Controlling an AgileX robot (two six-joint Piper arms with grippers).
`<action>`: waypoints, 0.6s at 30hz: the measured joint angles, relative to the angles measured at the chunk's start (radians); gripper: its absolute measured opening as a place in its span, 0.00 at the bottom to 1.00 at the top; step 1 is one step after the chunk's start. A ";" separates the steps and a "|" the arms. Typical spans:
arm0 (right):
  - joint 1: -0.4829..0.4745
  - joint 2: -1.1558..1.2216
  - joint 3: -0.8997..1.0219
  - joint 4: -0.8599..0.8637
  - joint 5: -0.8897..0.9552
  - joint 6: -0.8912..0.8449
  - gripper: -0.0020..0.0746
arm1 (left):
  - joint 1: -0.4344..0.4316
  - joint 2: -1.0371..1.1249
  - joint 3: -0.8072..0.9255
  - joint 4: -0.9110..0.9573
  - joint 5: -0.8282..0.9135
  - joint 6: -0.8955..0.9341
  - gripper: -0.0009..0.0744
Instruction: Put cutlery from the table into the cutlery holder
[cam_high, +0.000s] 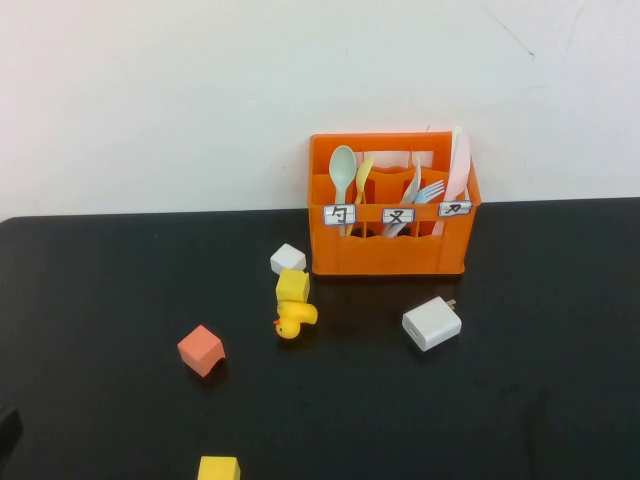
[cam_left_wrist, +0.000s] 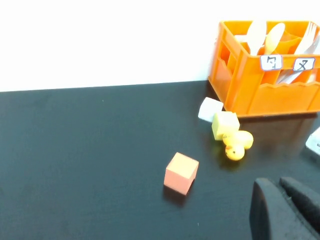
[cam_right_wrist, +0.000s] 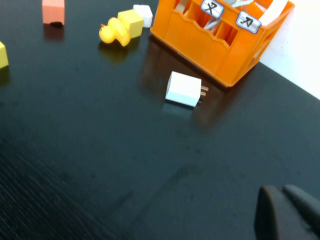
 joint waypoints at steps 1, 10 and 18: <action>0.000 0.000 0.000 0.000 0.000 0.000 0.02 | 0.005 -0.014 0.000 0.000 0.004 0.000 0.01; 0.000 0.000 0.000 0.000 0.000 0.000 0.02 | 0.120 -0.207 0.000 0.034 0.062 0.002 0.01; 0.000 0.000 0.000 0.000 0.000 0.000 0.02 | 0.174 -0.258 0.098 -0.015 0.005 0.002 0.01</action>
